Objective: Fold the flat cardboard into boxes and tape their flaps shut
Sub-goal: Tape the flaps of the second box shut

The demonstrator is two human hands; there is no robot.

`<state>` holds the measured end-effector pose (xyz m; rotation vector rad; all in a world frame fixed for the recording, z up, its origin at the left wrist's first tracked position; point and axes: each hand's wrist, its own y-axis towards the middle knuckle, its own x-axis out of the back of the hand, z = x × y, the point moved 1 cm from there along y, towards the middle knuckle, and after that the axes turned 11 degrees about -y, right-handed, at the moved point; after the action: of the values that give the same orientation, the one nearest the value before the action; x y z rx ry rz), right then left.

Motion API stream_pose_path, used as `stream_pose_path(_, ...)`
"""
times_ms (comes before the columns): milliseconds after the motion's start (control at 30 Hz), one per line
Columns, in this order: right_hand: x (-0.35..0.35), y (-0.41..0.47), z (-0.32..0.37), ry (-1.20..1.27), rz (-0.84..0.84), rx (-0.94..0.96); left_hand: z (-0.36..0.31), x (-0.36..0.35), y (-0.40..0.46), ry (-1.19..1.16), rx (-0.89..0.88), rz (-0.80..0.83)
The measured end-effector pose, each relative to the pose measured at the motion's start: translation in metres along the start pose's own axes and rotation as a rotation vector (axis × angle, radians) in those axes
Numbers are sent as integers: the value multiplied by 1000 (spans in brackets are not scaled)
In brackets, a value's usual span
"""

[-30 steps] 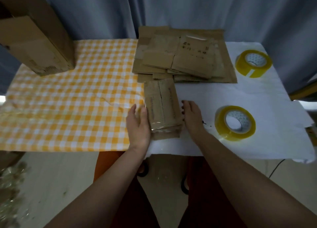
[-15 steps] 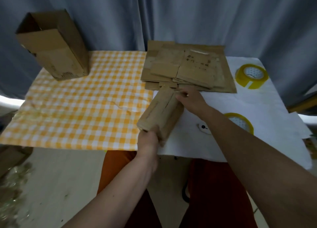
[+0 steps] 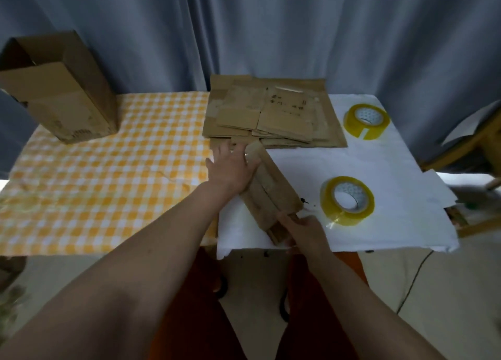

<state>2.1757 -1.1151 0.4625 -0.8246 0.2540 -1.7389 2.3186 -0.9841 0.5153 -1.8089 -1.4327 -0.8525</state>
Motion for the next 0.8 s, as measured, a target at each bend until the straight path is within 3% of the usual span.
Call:
stream_pose_path(100,21,14,9,-82,-203,192,-1,-11,-11,-304,118,-46)
stream_pose_path(167,28,20,18,-147,-125,315,-3,-24,-30,-602,139,-63)
stream_pose_path(233,27,23,22,-178,-70,347,-4,-37,-50,-727,158,-31)
stream_pose_path(367,12,21,29,-110,-128,373,2,-31,-48,-543,42,-41)
stream_pose_path(433,5,22,27,-91,-113,349,5,-26,-41,-407,-51,57)
stream_pose_path(500,4,24,23,-78,-80,324,12,-30,-43,-303,-36,180)
stream_pose_path(600,10,29,20,-118,-72,379,22,-35,-44,-271,93,228)
stream_pose_path(667,21,34,13,-222,-203,412,24,-35,-45,-159,79,166)
stream_pose_path(733,38,40,0,-432,-414,394,18,-36,-53,69,-144,-36)
stream_pose_path(800,57,45,-15,-734,-590,330,13,-44,-65,194,-361,-95)
